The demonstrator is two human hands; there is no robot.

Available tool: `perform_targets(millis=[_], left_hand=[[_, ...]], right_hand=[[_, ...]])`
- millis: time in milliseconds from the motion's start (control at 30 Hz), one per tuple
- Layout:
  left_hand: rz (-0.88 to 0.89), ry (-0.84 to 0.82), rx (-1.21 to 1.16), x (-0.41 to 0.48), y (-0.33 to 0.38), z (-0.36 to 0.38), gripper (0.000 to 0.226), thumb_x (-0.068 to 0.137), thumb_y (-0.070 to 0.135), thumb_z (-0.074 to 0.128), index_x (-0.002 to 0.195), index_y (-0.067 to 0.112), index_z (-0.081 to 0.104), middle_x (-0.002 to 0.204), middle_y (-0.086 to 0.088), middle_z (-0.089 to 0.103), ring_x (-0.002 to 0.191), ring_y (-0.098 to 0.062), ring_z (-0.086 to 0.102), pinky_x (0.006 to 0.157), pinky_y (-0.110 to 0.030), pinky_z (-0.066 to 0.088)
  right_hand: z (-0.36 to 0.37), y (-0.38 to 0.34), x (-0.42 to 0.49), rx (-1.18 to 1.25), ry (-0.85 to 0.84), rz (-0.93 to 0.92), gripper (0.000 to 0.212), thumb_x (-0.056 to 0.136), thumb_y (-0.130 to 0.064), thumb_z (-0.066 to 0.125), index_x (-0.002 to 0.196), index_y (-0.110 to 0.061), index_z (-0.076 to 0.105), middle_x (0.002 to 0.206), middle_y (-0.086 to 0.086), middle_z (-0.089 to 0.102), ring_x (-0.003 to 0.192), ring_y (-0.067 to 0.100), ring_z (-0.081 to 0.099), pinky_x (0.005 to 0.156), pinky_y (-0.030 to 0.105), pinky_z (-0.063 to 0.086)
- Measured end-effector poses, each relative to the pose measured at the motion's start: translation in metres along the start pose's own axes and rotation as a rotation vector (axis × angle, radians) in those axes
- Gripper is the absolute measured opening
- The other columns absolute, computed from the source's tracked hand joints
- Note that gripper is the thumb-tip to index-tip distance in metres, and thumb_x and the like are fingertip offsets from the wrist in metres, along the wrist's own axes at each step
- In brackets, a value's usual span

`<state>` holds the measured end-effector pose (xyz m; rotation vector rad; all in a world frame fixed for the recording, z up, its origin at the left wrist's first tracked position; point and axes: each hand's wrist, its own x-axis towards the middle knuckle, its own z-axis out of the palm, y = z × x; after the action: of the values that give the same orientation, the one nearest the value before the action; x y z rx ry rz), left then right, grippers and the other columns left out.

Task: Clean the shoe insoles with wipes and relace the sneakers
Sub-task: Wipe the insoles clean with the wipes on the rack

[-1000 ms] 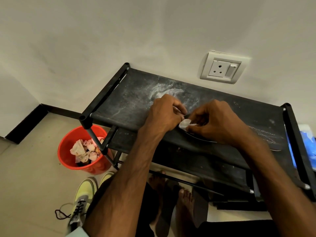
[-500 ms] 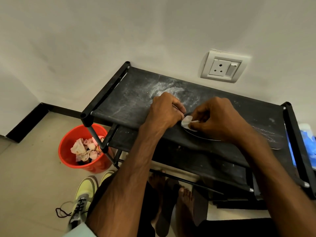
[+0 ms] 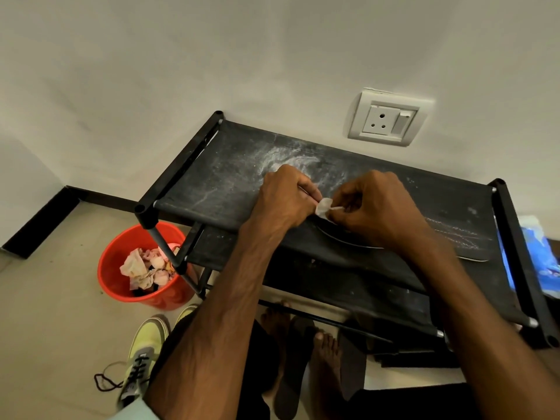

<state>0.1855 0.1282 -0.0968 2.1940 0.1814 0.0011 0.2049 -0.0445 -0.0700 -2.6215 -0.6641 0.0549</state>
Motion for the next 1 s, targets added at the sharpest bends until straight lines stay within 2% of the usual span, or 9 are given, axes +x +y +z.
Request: perform_targets(millis=[100, 200, 267, 333, 467, 600, 767, 900, 1000], left_hand=[[-0.002, 0.001, 0.004, 0.001, -0.002, 0.0, 0.015, 0.075, 0.01, 0.087, 0.079, 0.022, 0.079, 0.077, 0.005, 0.076, 0.073, -0.005, 0.071, 0.076, -0.025, 0.061], [-0.02, -0.015, -0.014, 0.001, -0.002, 0.0, 0.019, 0.072, 0.008, 0.088, 0.08, 0.022, 0.078, 0.081, 0.003, 0.076, 0.079, -0.006, 0.072, 0.083, -0.027, 0.059], [-0.024, -0.016, -0.016, 0.001, -0.002, 0.0, 0.019, 0.071, 0.008, 0.088, 0.081, 0.022, 0.078, 0.082, 0.004, 0.076, 0.08, -0.006, 0.072, 0.084, -0.026, 0.058], [-0.016, -0.017, -0.016, 0.002, -0.003, -0.001, 0.019, 0.072, 0.008, 0.088, 0.083, 0.021, 0.079, 0.082, 0.004, 0.076, 0.08, -0.007, 0.072, 0.084, -0.026, 0.058], [0.023, -0.034, 0.021, 0.001, -0.004, -0.001, 0.021, 0.077, 0.008, 0.083, 0.092, 0.022, 0.079, 0.085, 0.006, 0.076, 0.08, -0.002, 0.07, 0.08, -0.02, 0.055], [0.108, -0.165, 0.043, -0.003, 0.0, -0.005, 0.04, 0.081, 0.015, 0.082, 0.118, 0.02, 0.07, 0.109, 0.009, 0.072, 0.087, 0.006, 0.062, 0.07, -0.007, 0.043], [0.18, -0.327, 0.113, -0.009, 0.007, -0.007, 0.078, 0.075, 0.027, 0.088, 0.142, 0.024, 0.05, 0.134, 0.013, 0.058, 0.095, 0.007, 0.05, 0.077, -0.008, 0.036], [0.174, -0.292, 0.182, -0.008, 0.006, 0.001, 0.102, 0.064, 0.037, 0.094, 0.149, 0.023, 0.039, 0.14, 0.006, 0.054, 0.124, -0.013, 0.048, 0.104, -0.033, 0.046], [0.139, -0.29, 0.203, -0.007, 0.004, 0.003, 0.113, 0.063, 0.042, 0.093, 0.154, 0.025, 0.028, 0.143, 0.003, 0.05, 0.134, -0.019, 0.04, 0.11, -0.042, 0.041]], right_hand=[[0.0, 0.001, 0.001, 0.02, -0.028, -0.003, 0.007, 0.081, -0.029, 0.082, 0.087, -0.026, 0.081, 0.074, -0.011, 0.073, 0.063, 0.001, 0.066, 0.066, 0.03, 0.061], [-0.011, -0.001, -0.004, 0.041, -0.198, -0.005, 0.003, 0.081, -0.028, 0.084, 0.082, -0.026, 0.081, 0.075, -0.011, 0.074, 0.066, 0.0, 0.068, 0.064, 0.02, 0.059], [-0.017, 0.001, -0.008, 0.033, -0.25, 0.006, 0.004, 0.08, -0.026, 0.084, 0.08, -0.027, 0.08, 0.077, -0.011, 0.075, 0.069, 0.001, 0.069, 0.066, 0.023, 0.061], [-0.02, 0.006, -0.011, 0.027, -0.136, 0.012, 0.006, 0.079, -0.029, 0.084, 0.084, -0.028, 0.08, 0.077, -0.012, 0.074, 0.069, 0.002, 0.068, 0.067, 0.027, 0.061], [-0.02, 0.021, -0.01, 0.094, 0.132, 0.067, 0.024, 0.081, -0.027, 0.084, 0.104, -0.022, 0.079, 0.083, -0.007, 0.073, 0.073, 0.002, 0.066, 0.066, 0.017, 0.051], [-0.015, 0.032, -0.007, 0.085, 0.089, 0.074, 0.029, 0.084, -0.025, 0.082, 0.112, -0.025, 0.078, 0.09, -0.003, 0.076, 0.078, 0.003, 0.067, 0.077, 0.028, 0.058], [-0.012, 0.028, -0.003, 0.1, 0.066, 0.023, 0.026, 0.088, -0.023, 0.079, 0.113, -0.029, 0.077, 0.089, -0.01, 0.072, 0.075, 0.0, 0.065, 0.068, 0.016, 0.05], [-0.008, 0.022, 0.003, 0.111, 0.066, 0.003, 0.024, 0.086, -0.031, 0.078, 0.11, -0.028, 0.078, 0.087, -0.011, 0.068, 0.071, -0.002, 0.061, 0.065, 0.011, 0.043], [-0.001, 0.023, 0.01, 0.043, 0.035, -0.009, 0.021, 0.089, -0.025, 0.077, 0.11, -0.029, 0.079, 0.092, -0.005, 0.073, 0.068, -0.002, 0.057, 0.068, 0.018, 0.047]])
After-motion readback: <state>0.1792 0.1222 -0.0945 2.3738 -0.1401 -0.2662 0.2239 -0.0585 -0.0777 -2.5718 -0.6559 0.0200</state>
